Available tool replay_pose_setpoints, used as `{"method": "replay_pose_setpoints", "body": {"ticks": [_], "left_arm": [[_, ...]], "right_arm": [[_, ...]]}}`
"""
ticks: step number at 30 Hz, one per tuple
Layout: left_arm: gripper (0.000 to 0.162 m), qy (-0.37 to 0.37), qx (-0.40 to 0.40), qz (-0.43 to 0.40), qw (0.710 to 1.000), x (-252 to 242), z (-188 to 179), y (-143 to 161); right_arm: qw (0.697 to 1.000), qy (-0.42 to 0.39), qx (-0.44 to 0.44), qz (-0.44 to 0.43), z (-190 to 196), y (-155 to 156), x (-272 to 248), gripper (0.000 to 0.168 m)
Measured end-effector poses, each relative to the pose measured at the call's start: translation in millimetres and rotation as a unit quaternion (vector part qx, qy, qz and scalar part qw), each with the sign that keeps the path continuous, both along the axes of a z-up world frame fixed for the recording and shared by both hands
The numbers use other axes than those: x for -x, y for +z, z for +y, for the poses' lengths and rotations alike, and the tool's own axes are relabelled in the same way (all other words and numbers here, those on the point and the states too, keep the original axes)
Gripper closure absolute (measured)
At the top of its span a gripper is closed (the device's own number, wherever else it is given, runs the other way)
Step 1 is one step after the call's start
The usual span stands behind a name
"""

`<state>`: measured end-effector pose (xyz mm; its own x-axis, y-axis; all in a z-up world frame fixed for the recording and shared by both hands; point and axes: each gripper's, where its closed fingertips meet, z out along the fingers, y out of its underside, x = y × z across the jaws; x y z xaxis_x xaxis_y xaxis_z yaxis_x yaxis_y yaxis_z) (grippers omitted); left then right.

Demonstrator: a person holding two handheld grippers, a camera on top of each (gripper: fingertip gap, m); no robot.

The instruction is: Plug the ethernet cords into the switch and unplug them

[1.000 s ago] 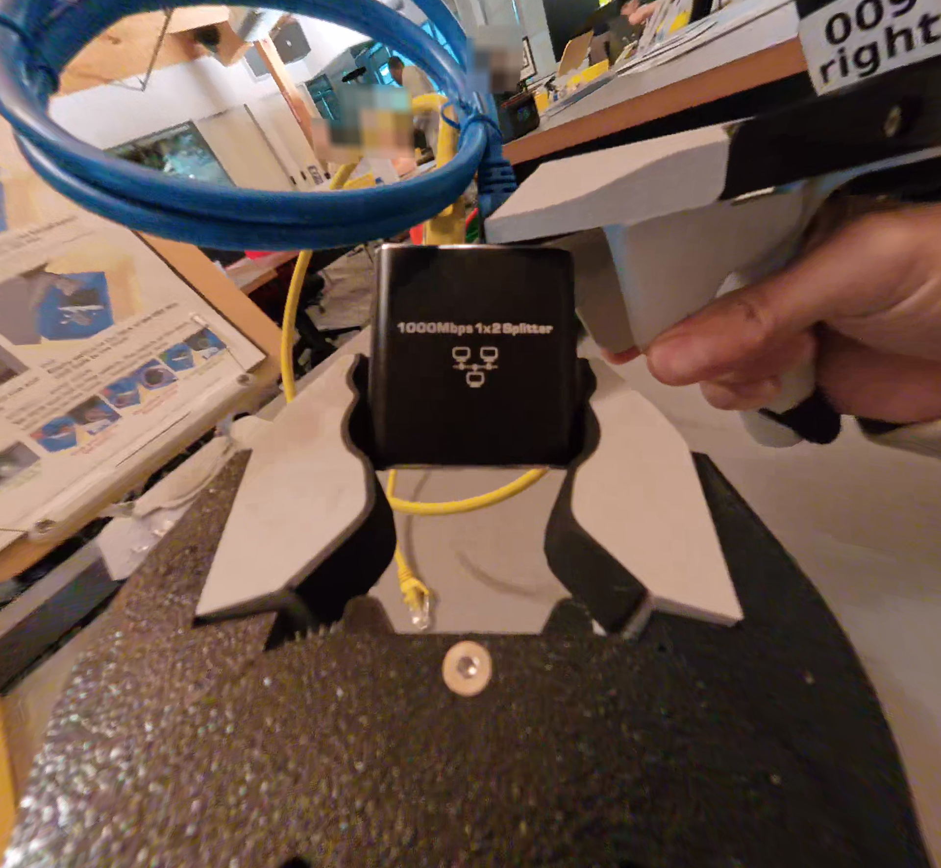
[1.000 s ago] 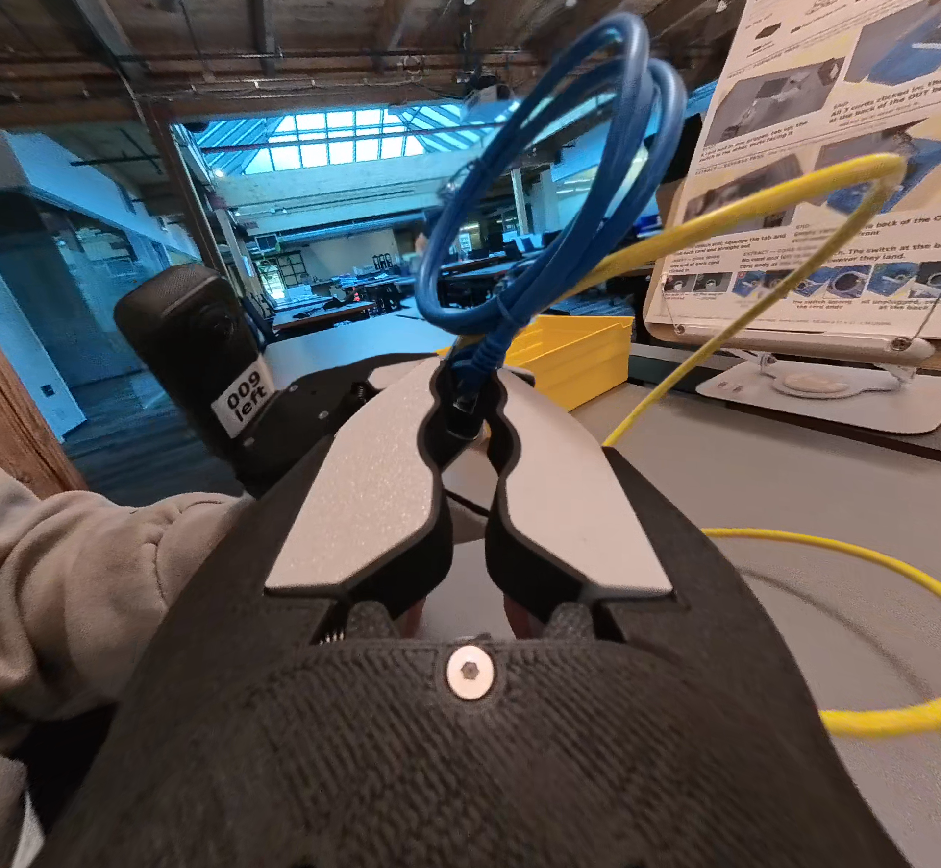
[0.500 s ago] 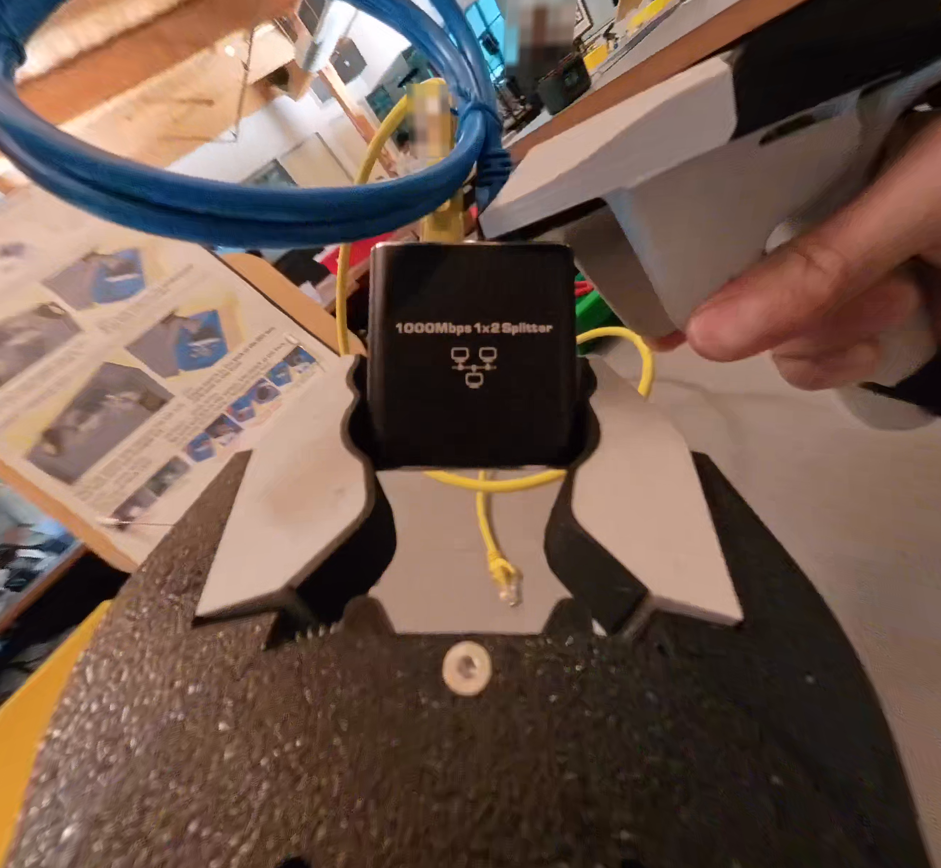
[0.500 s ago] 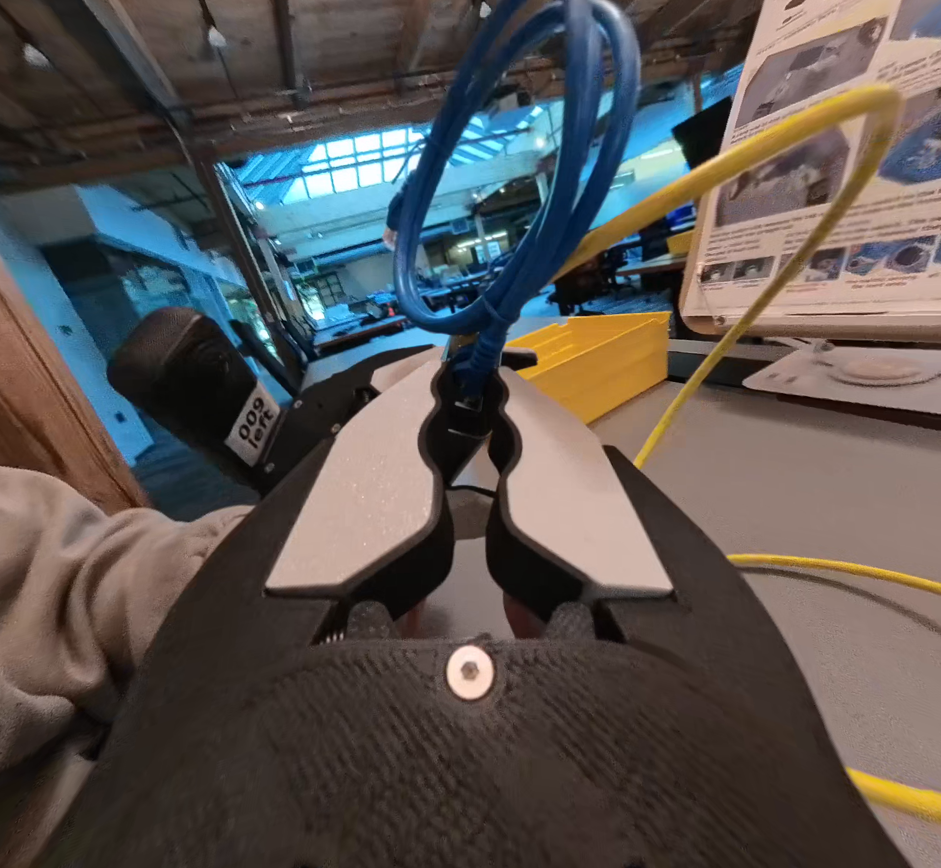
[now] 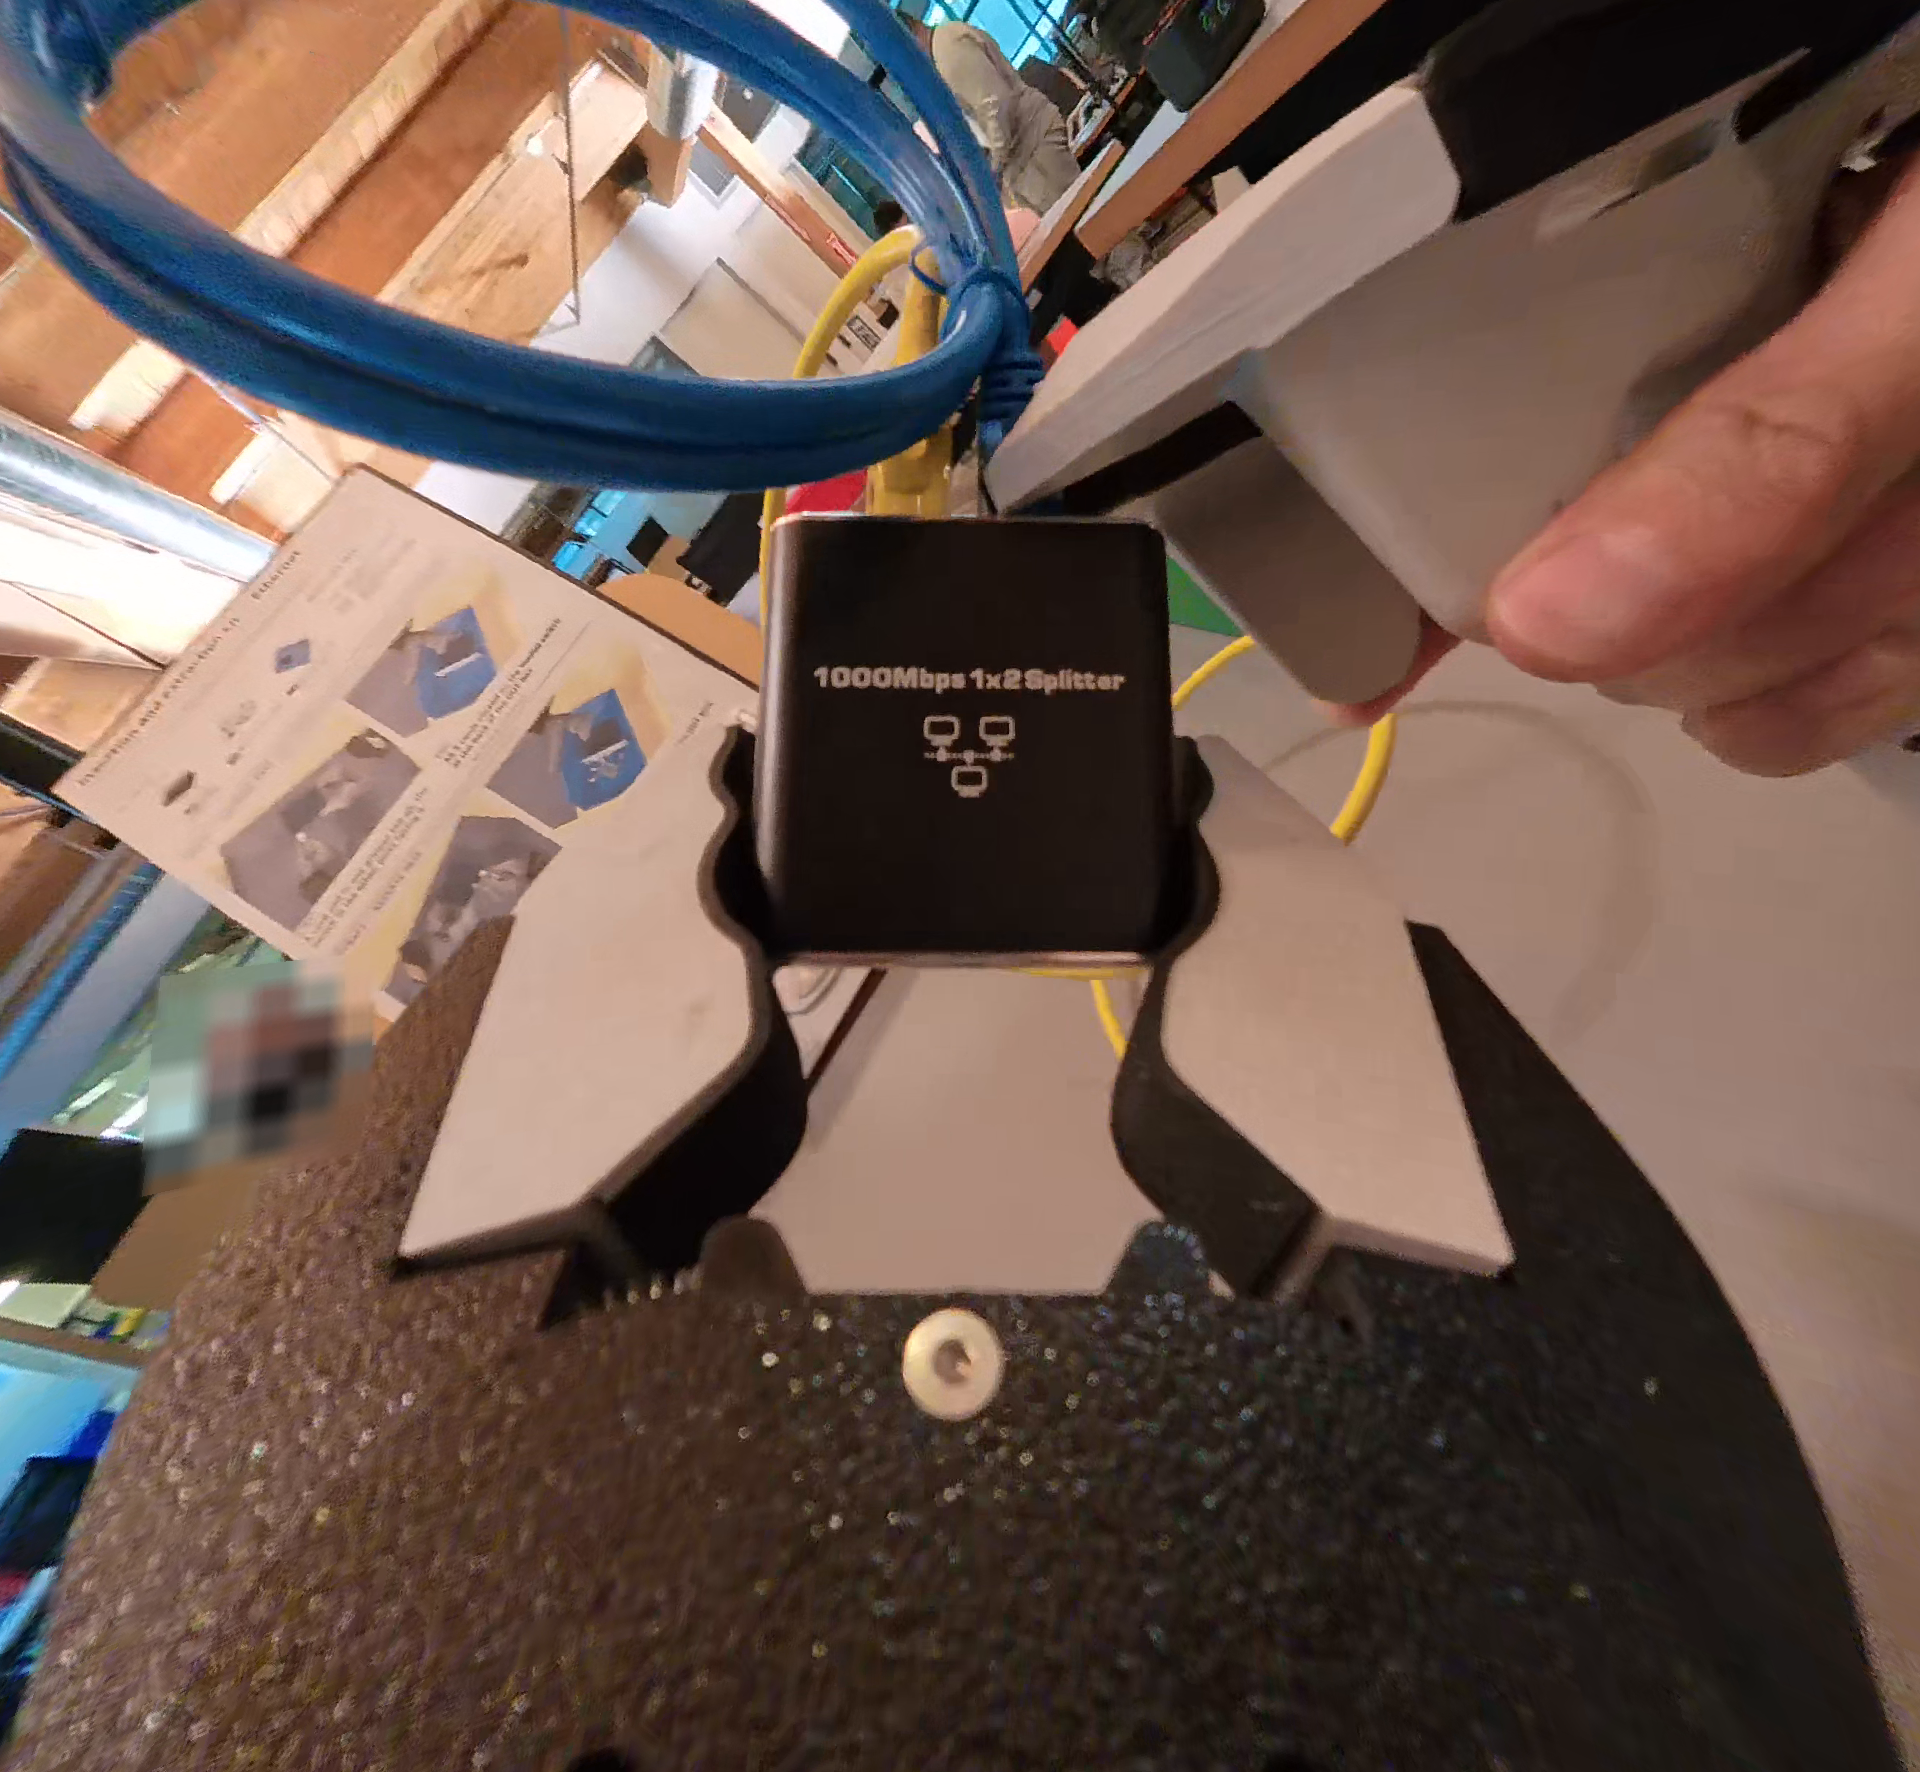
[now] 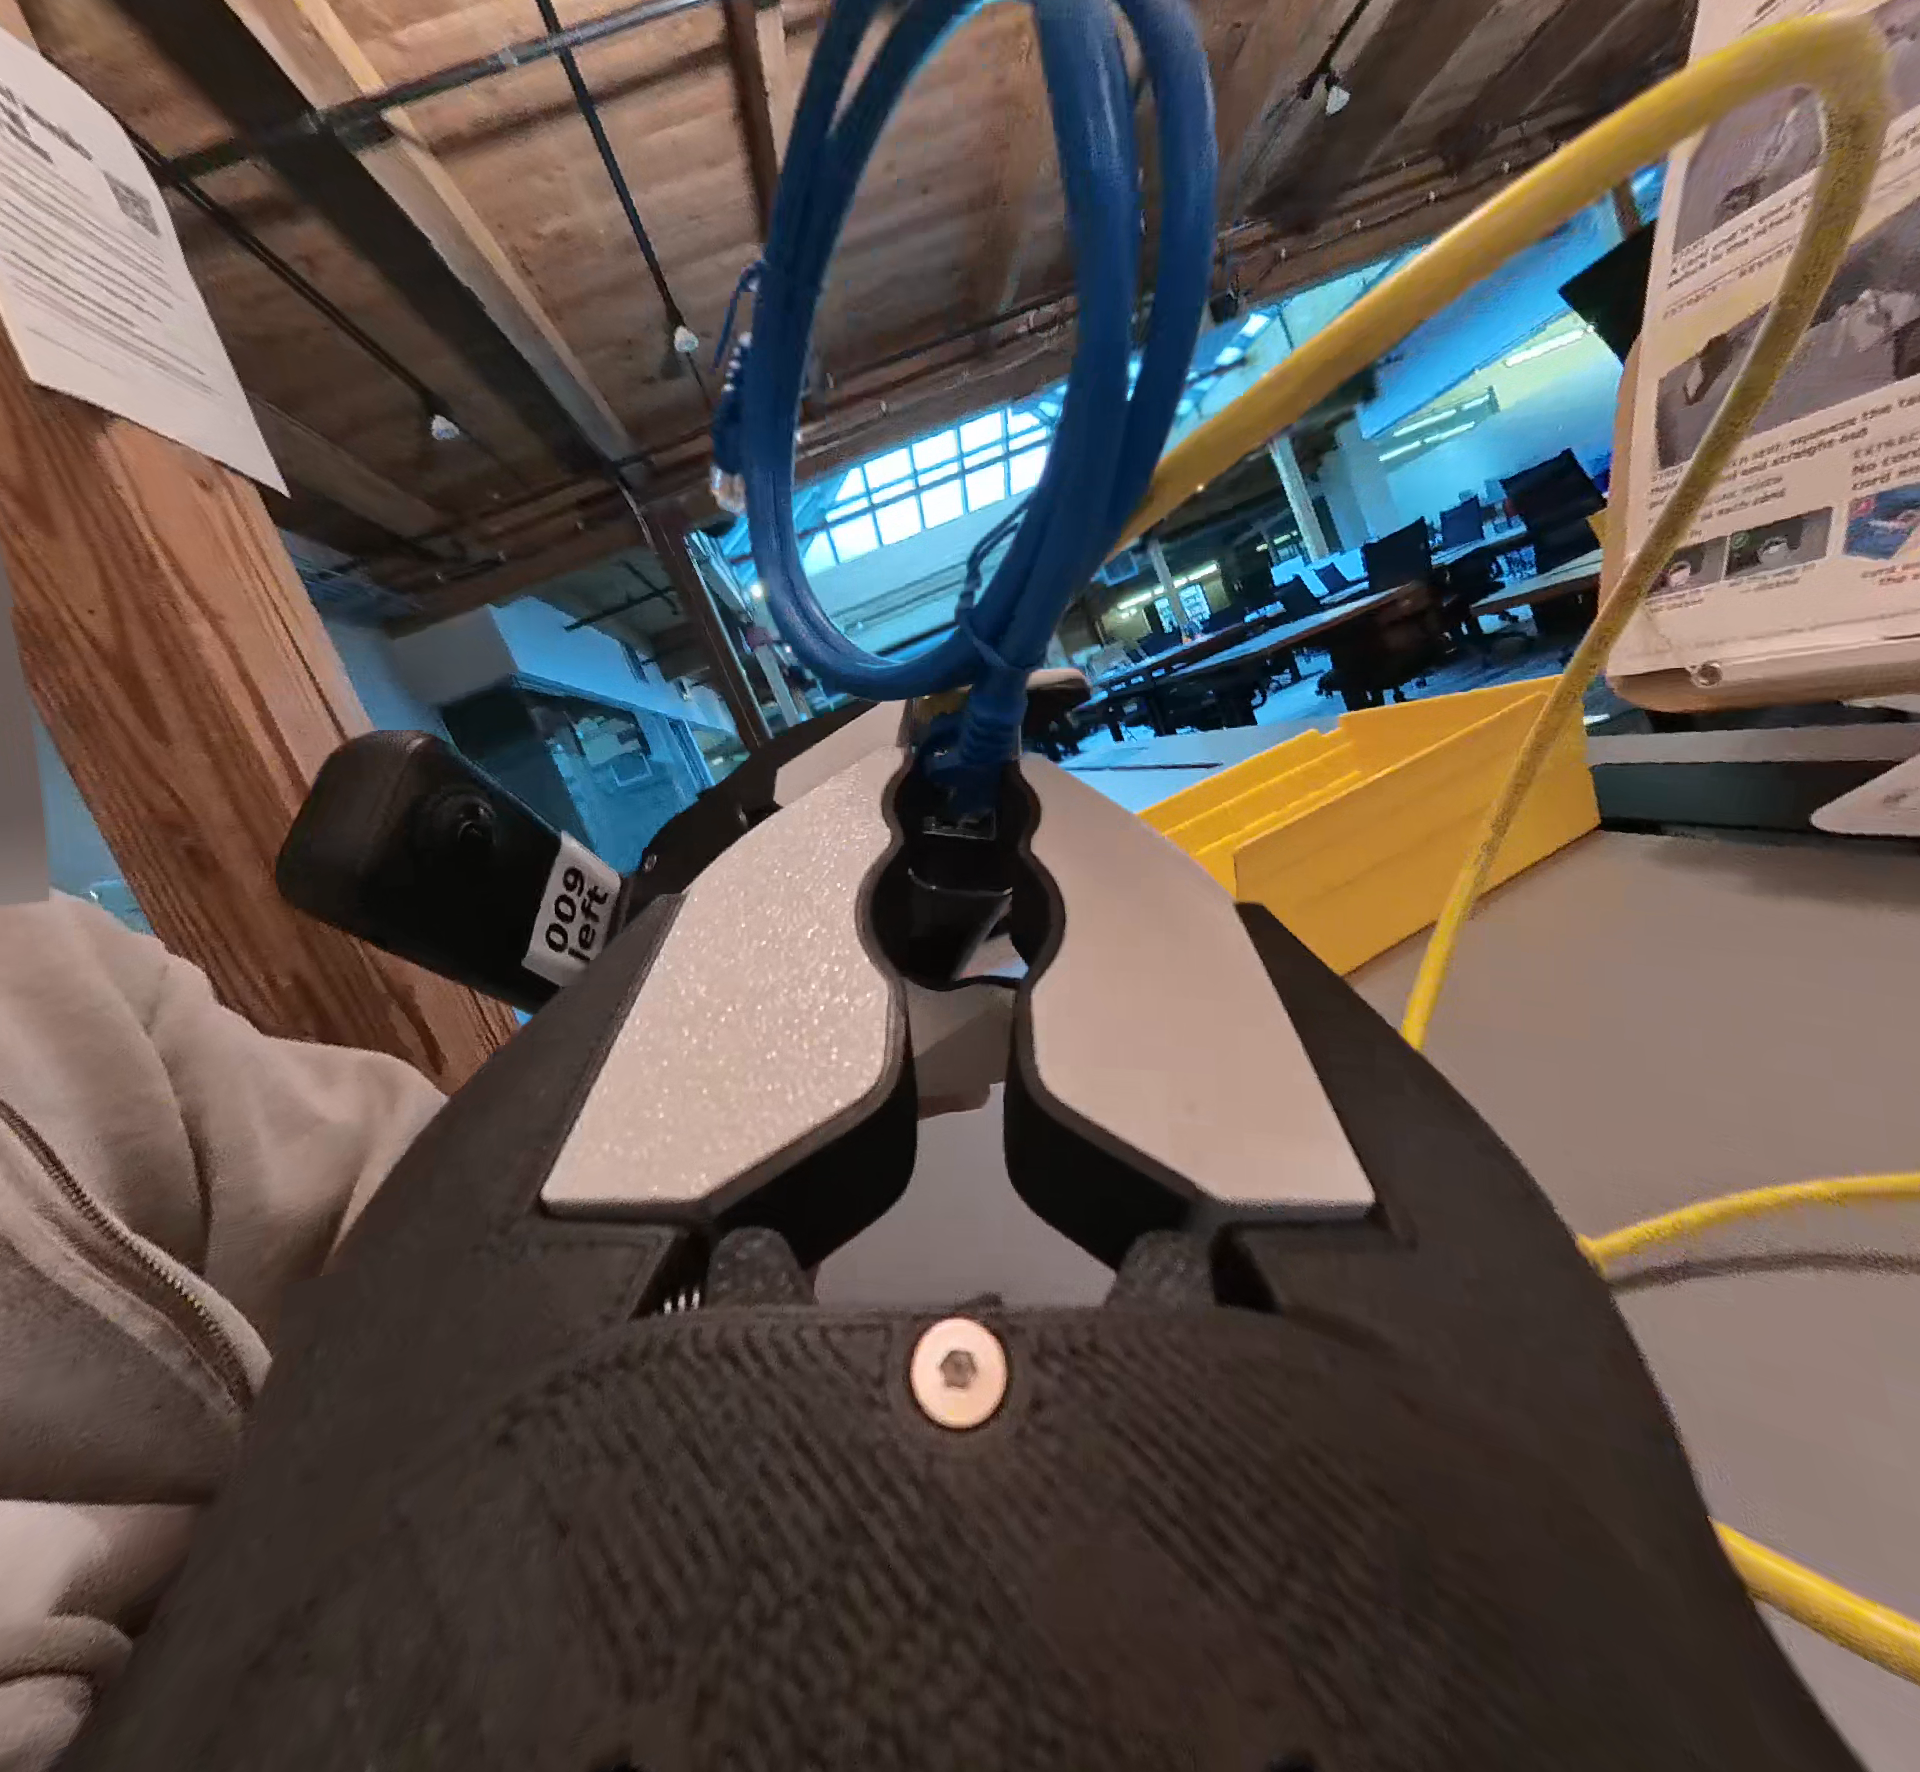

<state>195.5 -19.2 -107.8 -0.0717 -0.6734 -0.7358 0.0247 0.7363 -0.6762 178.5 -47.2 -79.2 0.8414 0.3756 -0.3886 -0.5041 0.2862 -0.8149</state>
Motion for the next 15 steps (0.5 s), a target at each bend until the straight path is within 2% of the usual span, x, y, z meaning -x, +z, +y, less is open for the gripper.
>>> {"method": "replay_pose_setpoints", "body": {"ticks": [5, 12, 15], "left_arm": [[0.088, 0.008, -0.019, -0.017, 1.000, 1.9, 0.2, 11.1], [0.088, 0.015, -0.035, -0.022, 0.999, 1.9, 3.2, 13.3], [0.087, 0.017, -0.028, -0.028, 0.999, 3.6, 4.0, 14.4]], "right_arm": [[1.000, -0.003, -0.014, -0.001, 1.0, 5.7, 5.6, 0.139], [1.000, -0.012, 0.002, 0.016, 2.5, 7.6, 3.3, 0.137], [0.999, 0.011, -0.008, 0.043, 2.8, 7.8, 4.9, 0.145]]}}
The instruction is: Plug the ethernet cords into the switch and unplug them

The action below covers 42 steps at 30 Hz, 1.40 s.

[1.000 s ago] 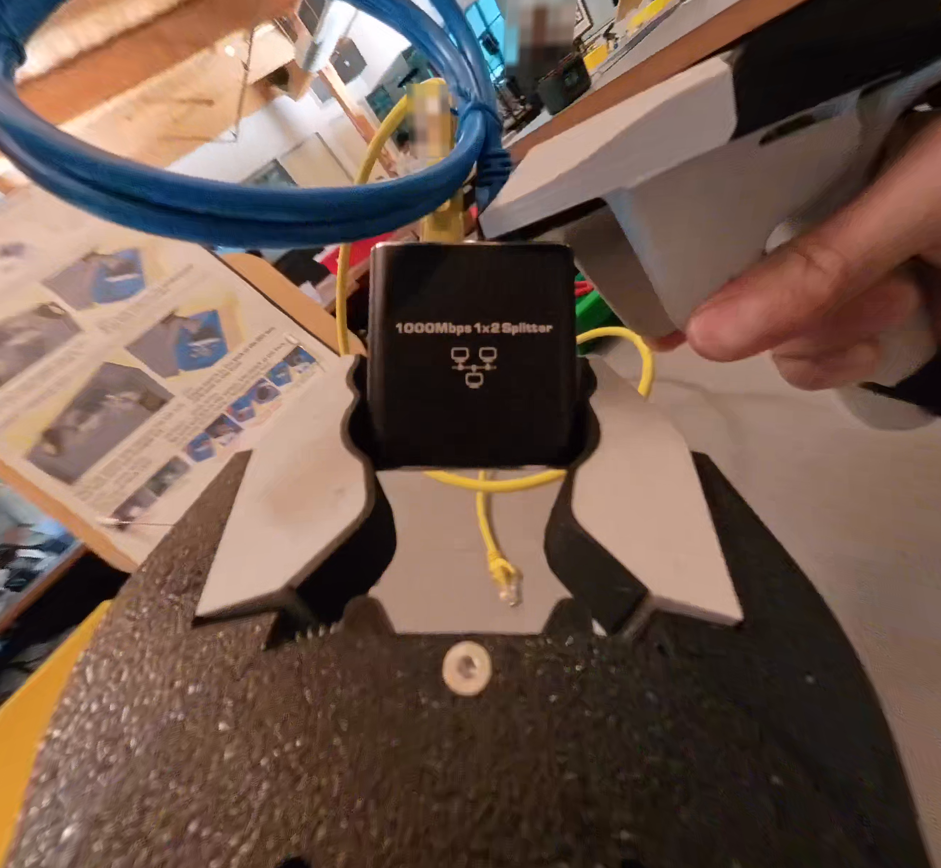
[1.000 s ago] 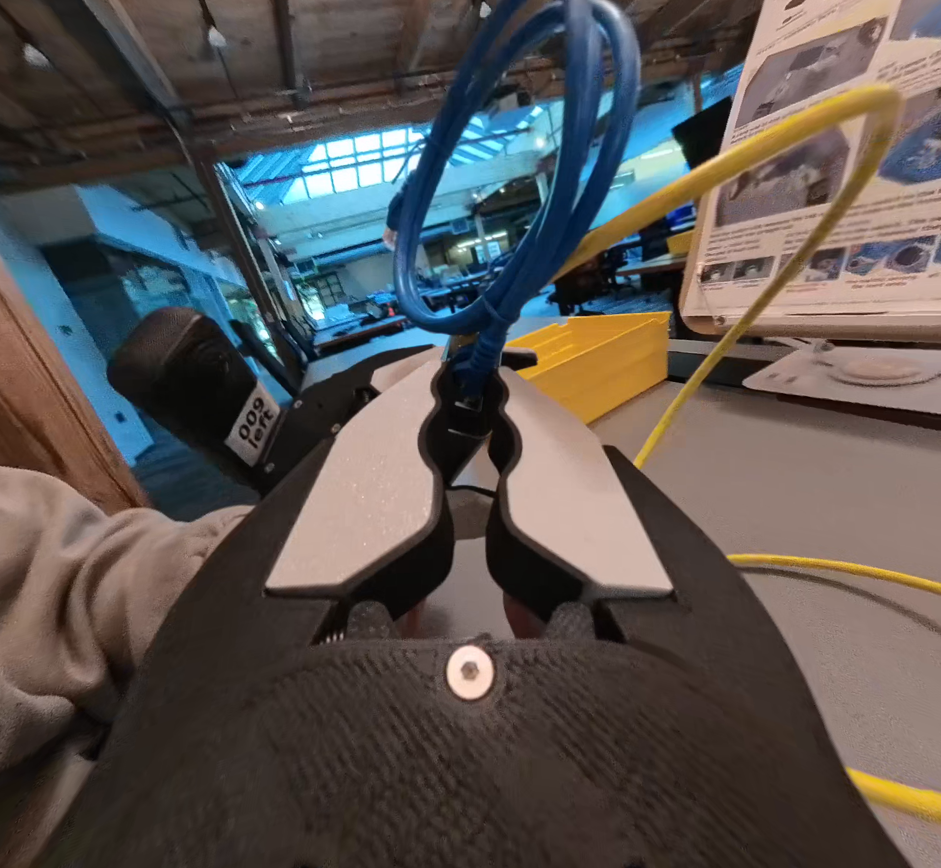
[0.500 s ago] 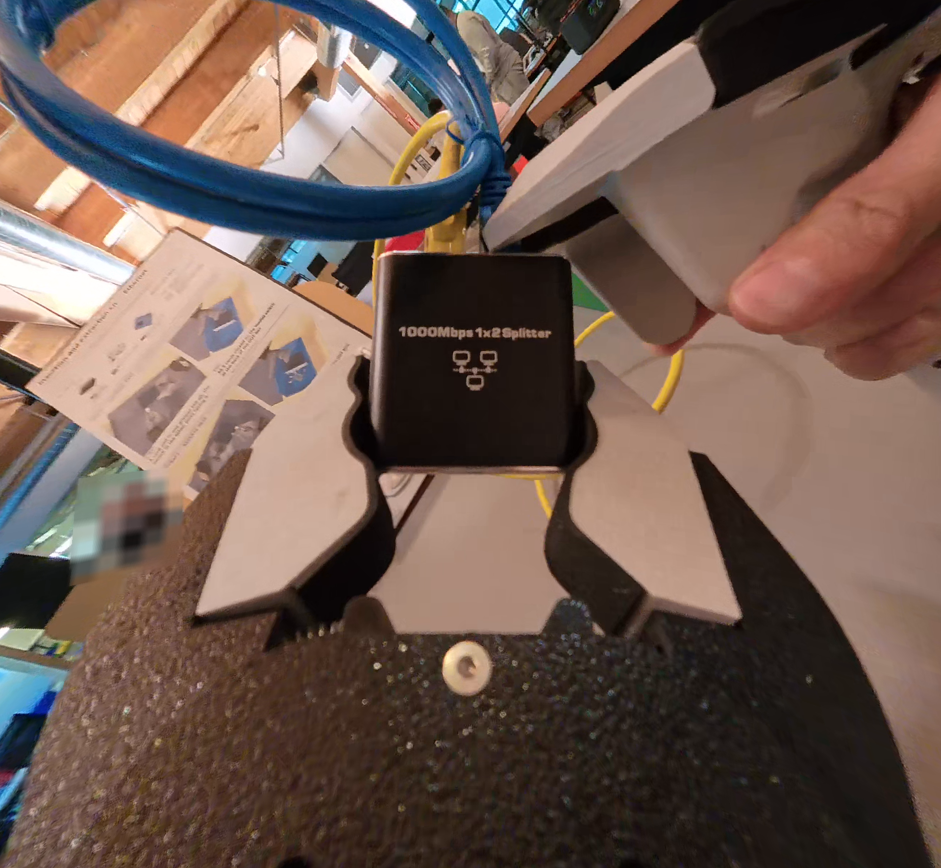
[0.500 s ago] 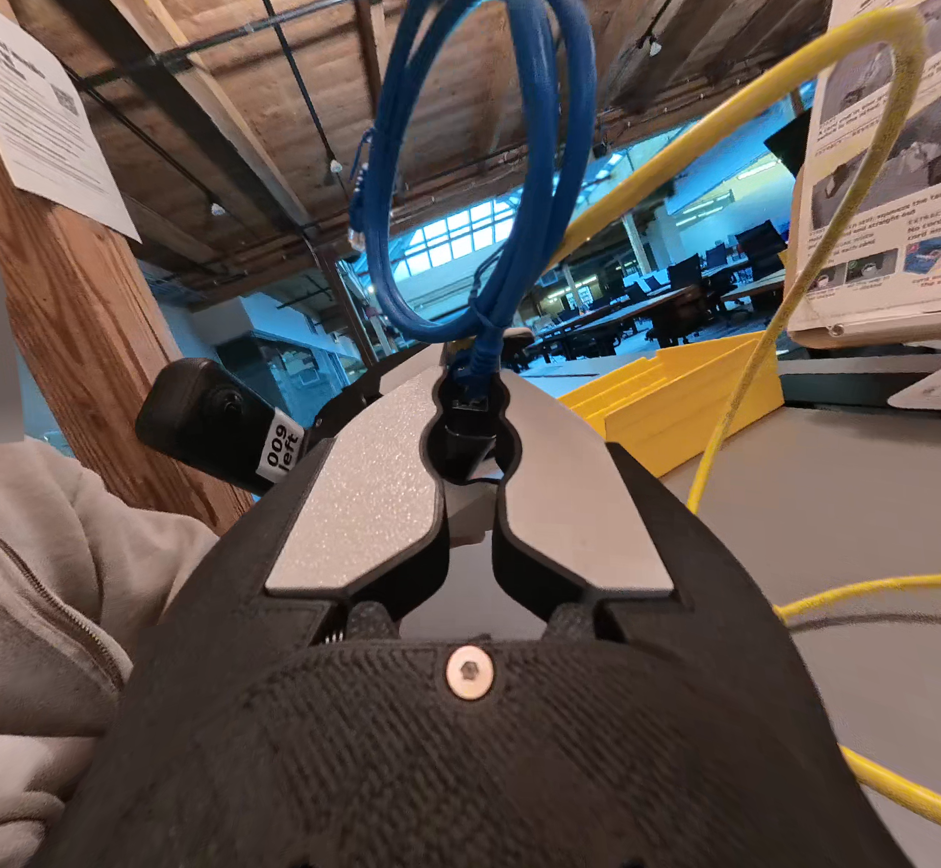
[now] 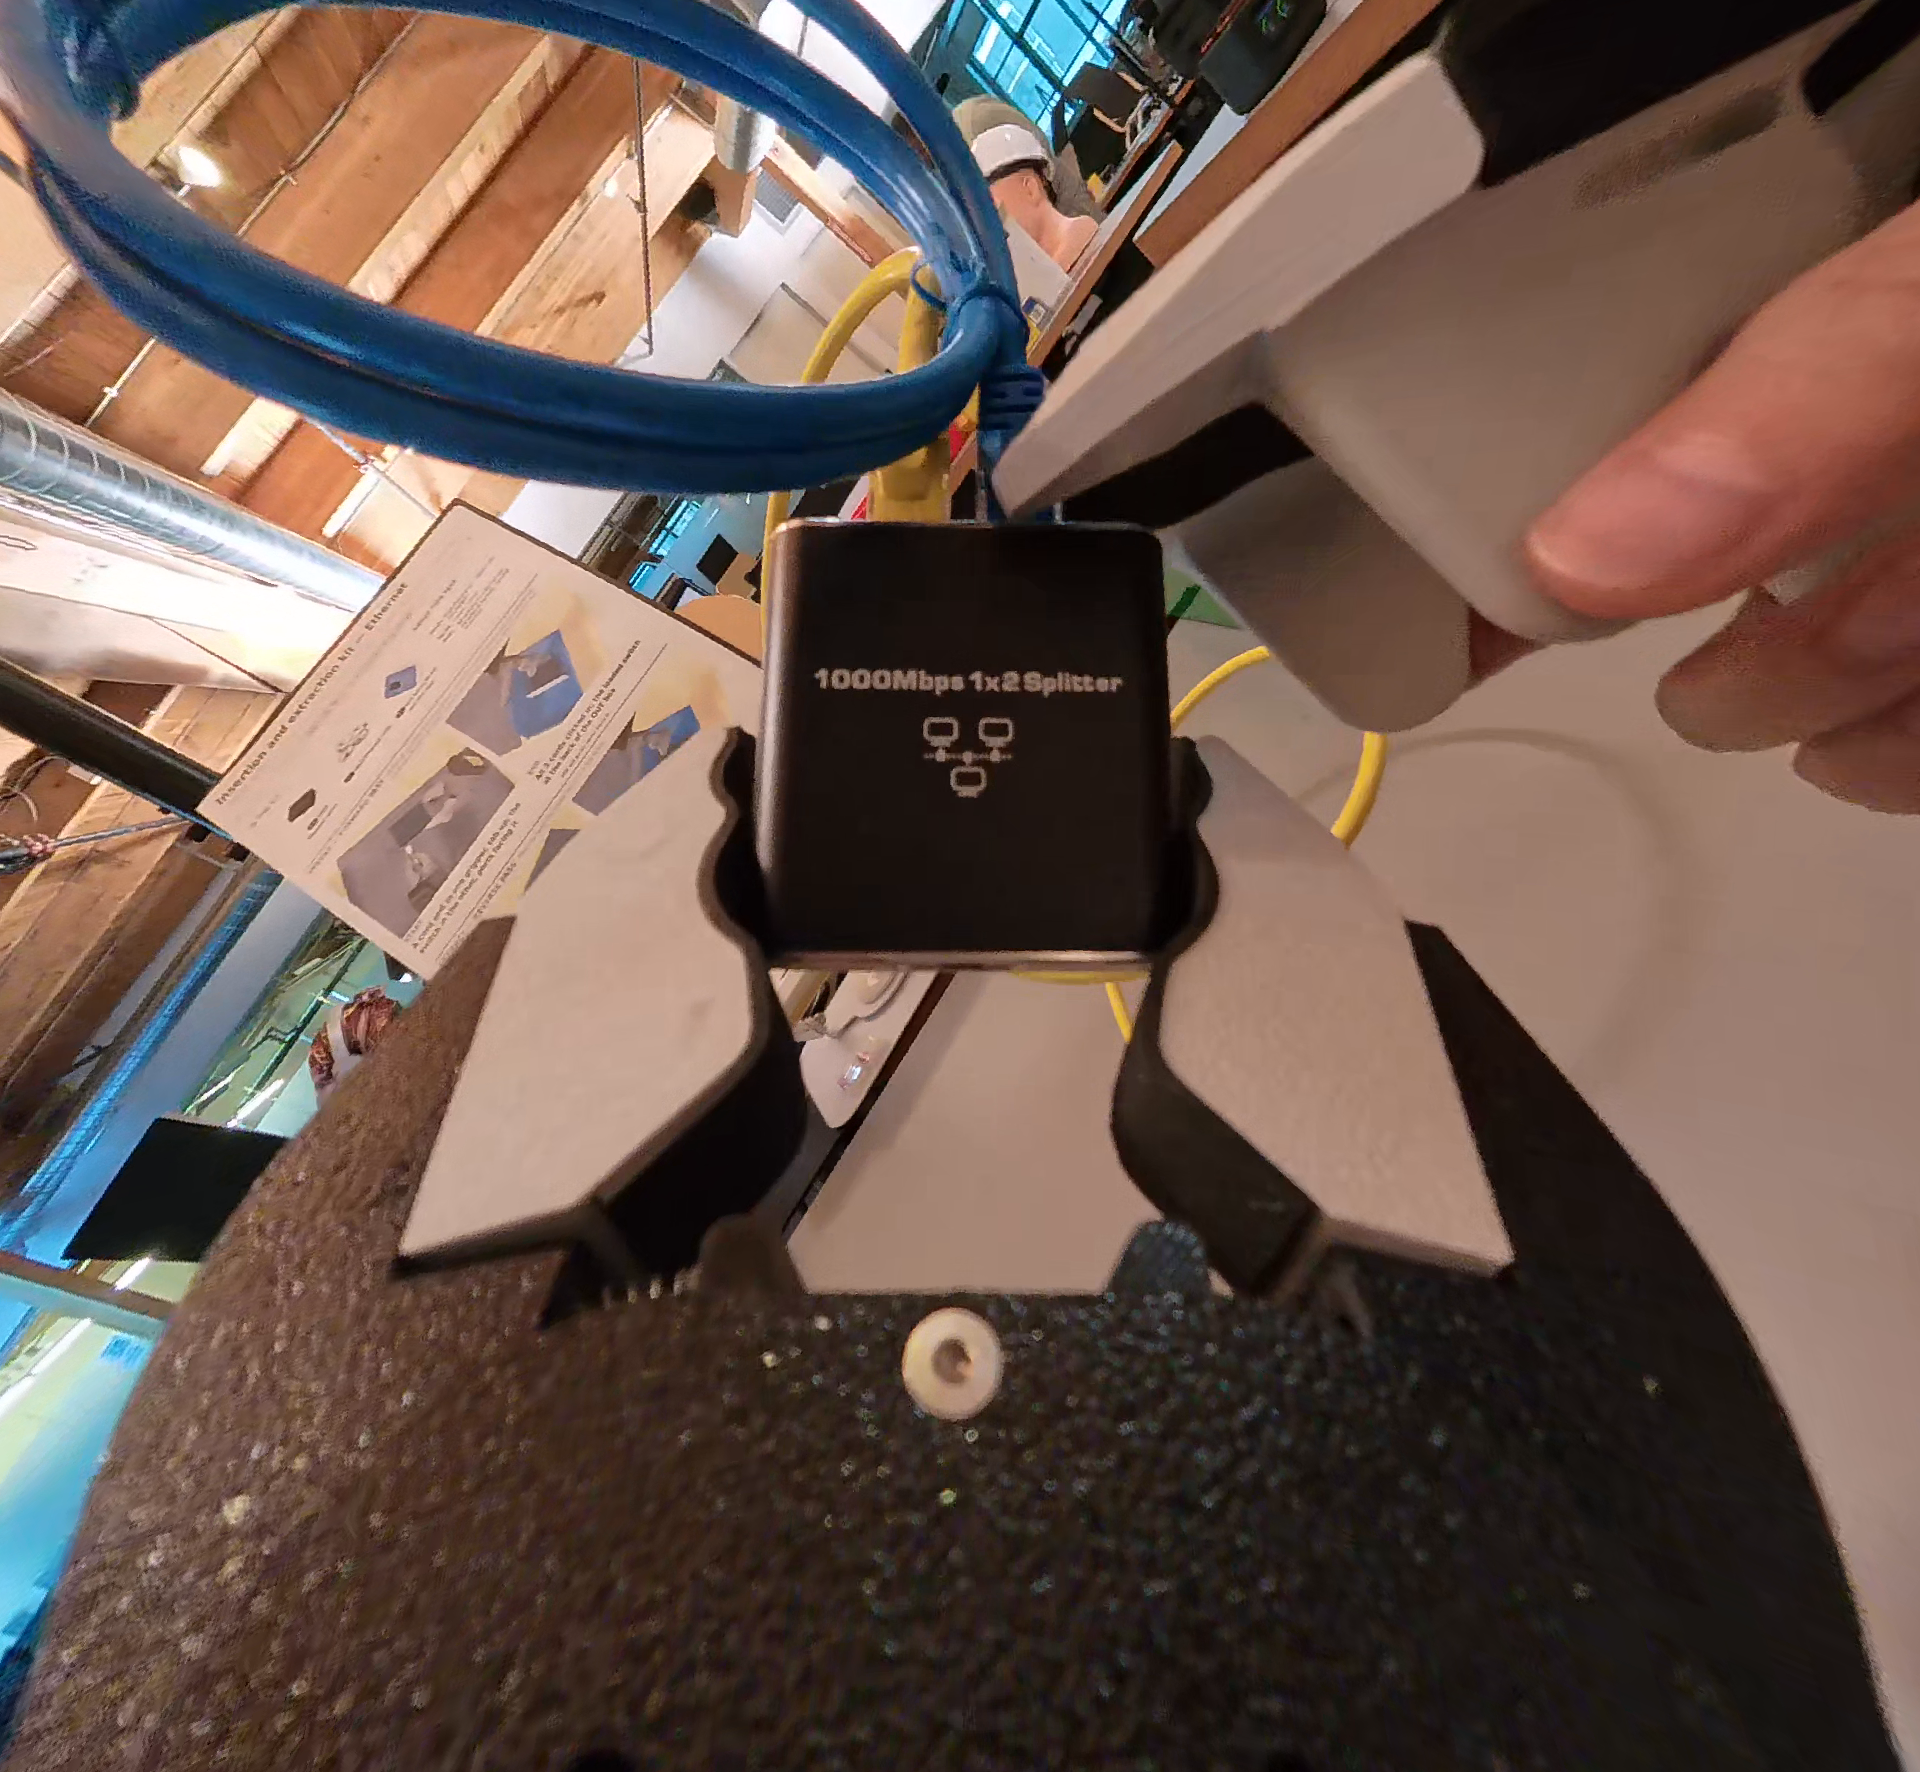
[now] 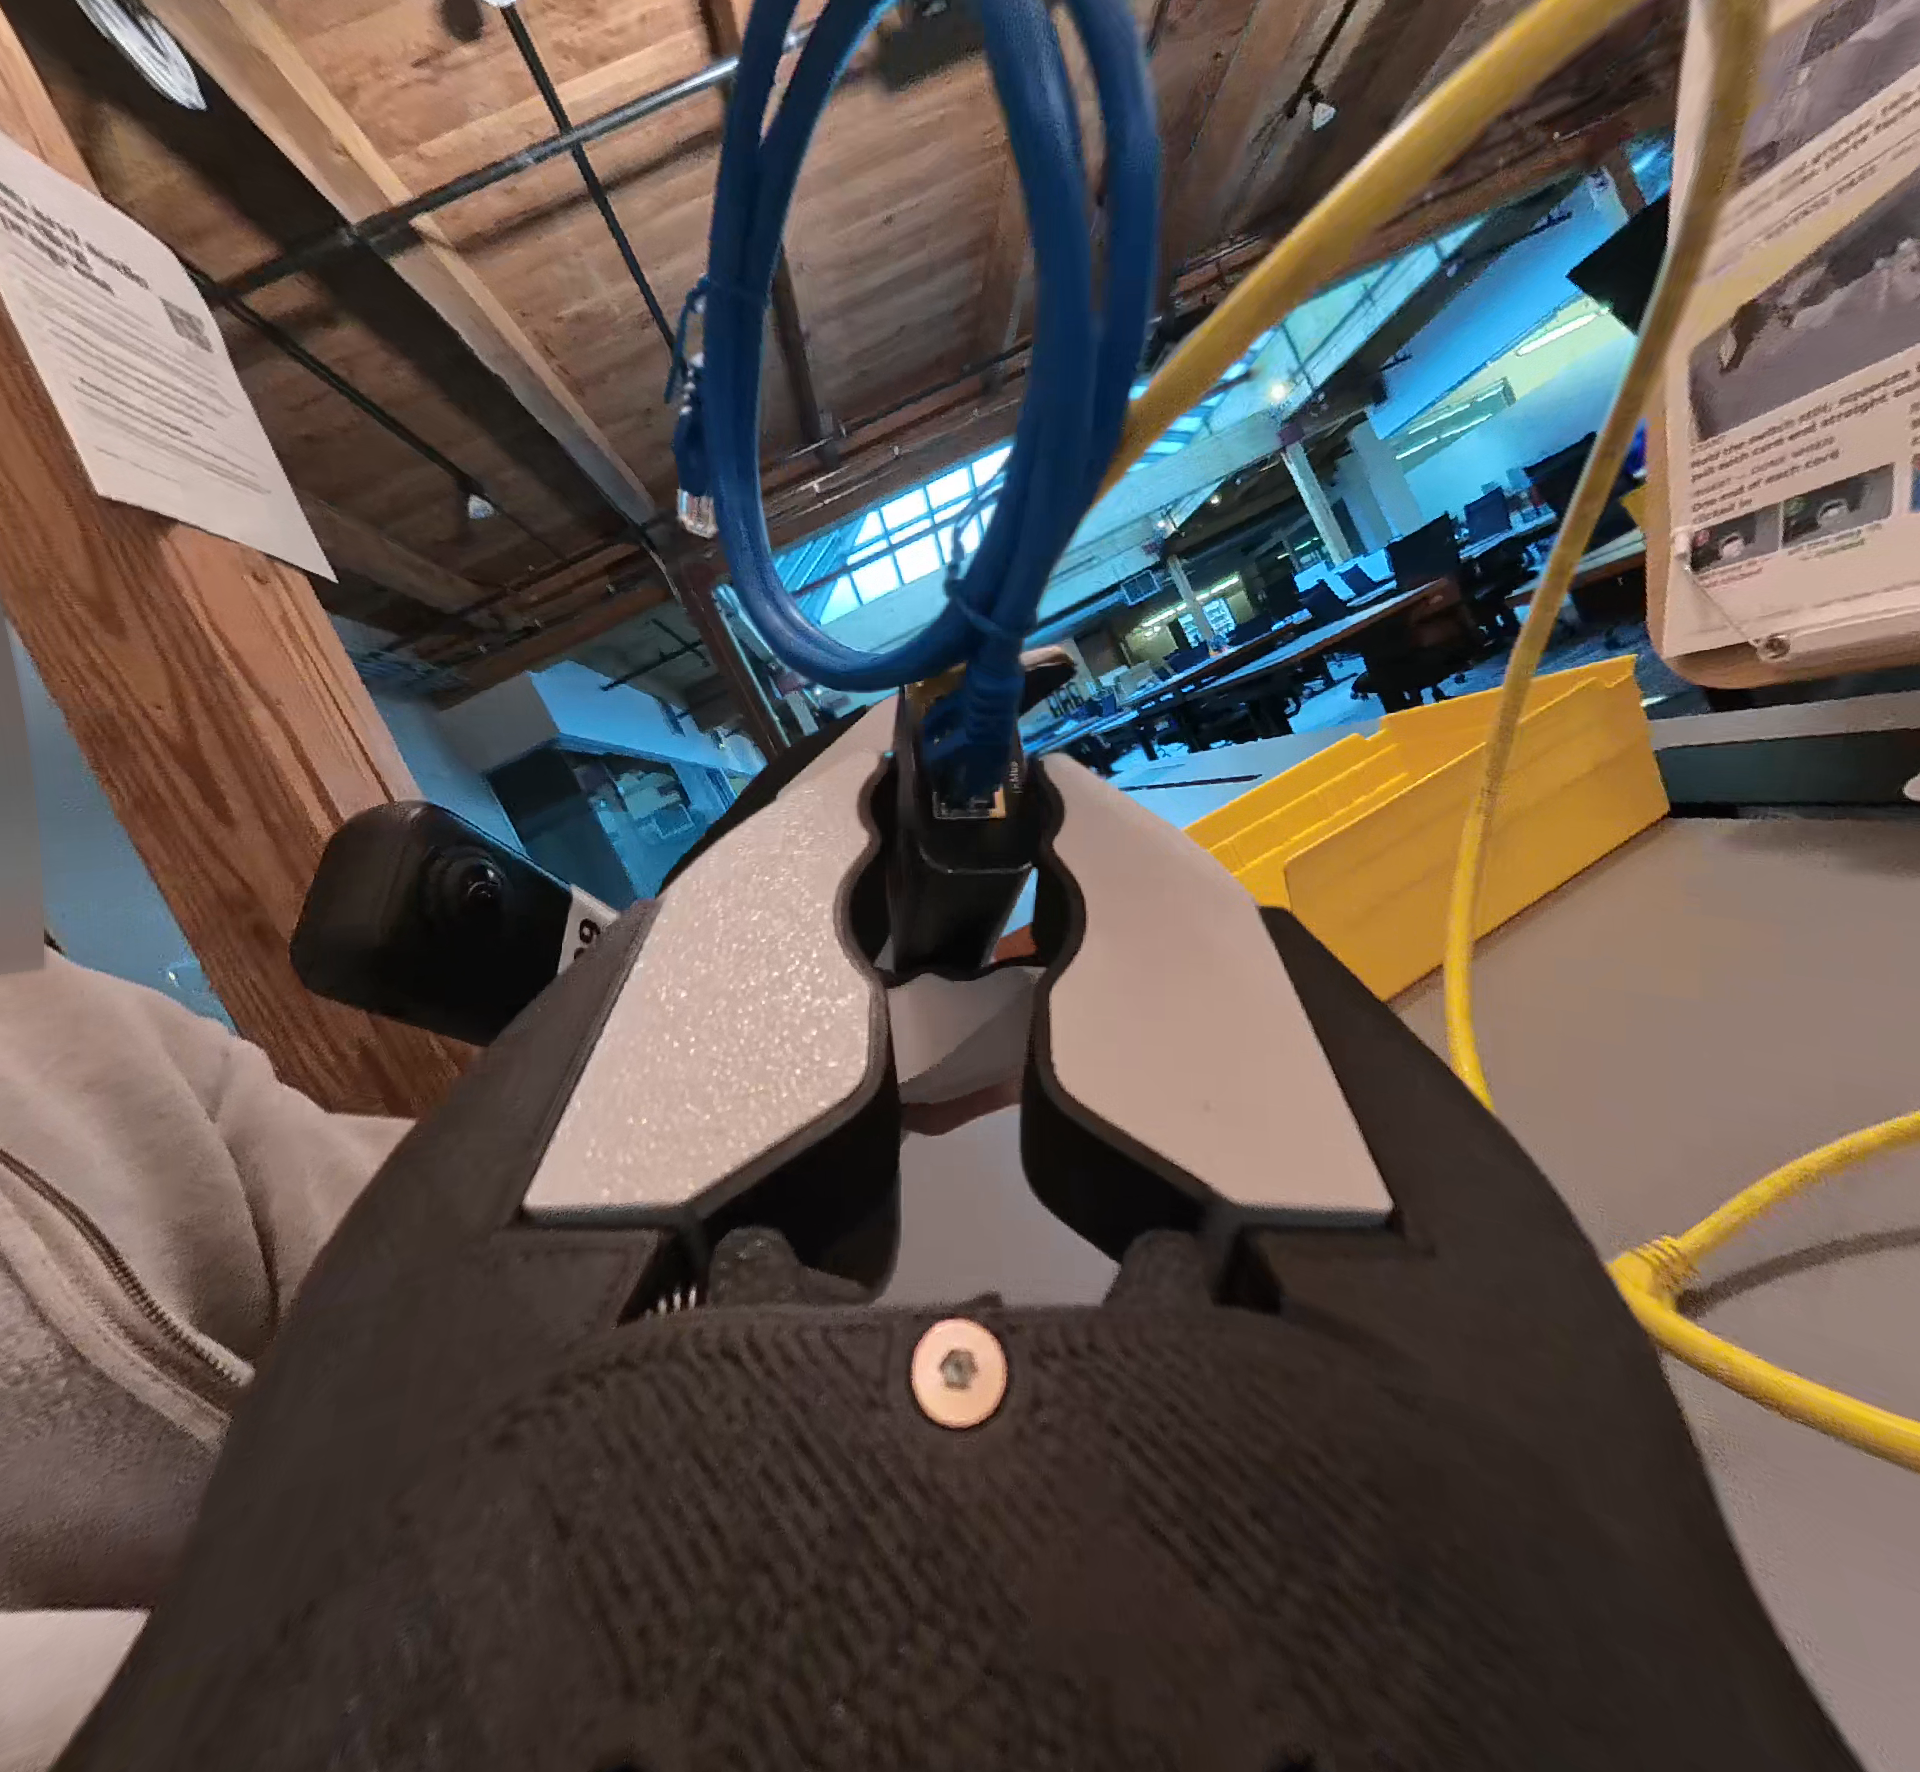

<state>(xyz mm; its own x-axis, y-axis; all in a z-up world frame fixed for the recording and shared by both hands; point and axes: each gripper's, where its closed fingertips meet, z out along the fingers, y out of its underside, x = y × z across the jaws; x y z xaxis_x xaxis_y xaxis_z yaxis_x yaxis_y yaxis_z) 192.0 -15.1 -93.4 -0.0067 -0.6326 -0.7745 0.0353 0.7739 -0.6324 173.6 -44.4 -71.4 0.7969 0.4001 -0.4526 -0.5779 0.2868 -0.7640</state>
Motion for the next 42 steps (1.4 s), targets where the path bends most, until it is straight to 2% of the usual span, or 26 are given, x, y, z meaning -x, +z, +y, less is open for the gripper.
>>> {"method": "replay_pose_setpoints", "body": {"ticks": [1, 13, 23, 29, 35, 38, 42], "left_arm": [[0.087, 0.002, 0.001, -0.002, 1.000, 0.5, 1.0, 0.3], [0.087, 0.011, 0.013, 0.008, 1.000, 0.4, 3.4, -5.8], [0.088, -0.019, 0.082, 0.043, 0.996, -2.0, -8.6, -16.9], [0.087, -0.068, 0.159, 0.078, 0.982, -10.4, -23.2, -36.4], [0.087, -0.110, 0.221, 0.099, 0.964, -26.4, -23.7, -68.8], [0.087, -0.124, 0.219, 0.113, 0.961, -41.5, -25.2, -83.5], [0.087, -0.140, 0.197, 0.124, 0.962, -60.5, -29.0, -95.7]], "right_arm": [[1.000, 0.001, -0.006, 0.005, -1.1, 0.8, -0.7, 0.152], [0.999, -0.019, -0.005, 0.036, 2.4, -3.0, -5.2, 0.153], [0.997, -0.056, 0.000, 0.052, -4.9, -9.5, -9.6, 0.153], [0.992, -0.087, 0.011, 0.092, -12.9, -23.7, -18.5, 0.154], [0.986, -0.095, 0.060, 0.121, -6.8, -54.4, -35.4, 0.154], [0.980, -0.119, 0.090, 0.134, -5.0, -69.4, -52.3, 0.151], [0.975, -0.128, 0.089, 0.161, -9.9, -81.7, -70.7, 0.154]]}}
